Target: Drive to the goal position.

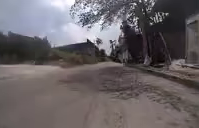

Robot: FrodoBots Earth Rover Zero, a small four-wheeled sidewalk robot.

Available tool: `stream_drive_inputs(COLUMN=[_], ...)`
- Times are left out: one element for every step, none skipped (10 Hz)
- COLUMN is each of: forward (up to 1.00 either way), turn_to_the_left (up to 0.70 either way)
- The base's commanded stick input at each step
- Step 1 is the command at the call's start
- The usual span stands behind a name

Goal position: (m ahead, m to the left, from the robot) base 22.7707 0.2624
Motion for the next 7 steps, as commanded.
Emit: stream_drive_inputs(forward=[1.0, 1.0, 1.0, 1.0, 1.0, 1.0, 1.0], turn_to_the_left=[-0.4, -0.18, 0.0, 0.0, 0.0, 0.0, 0.0])
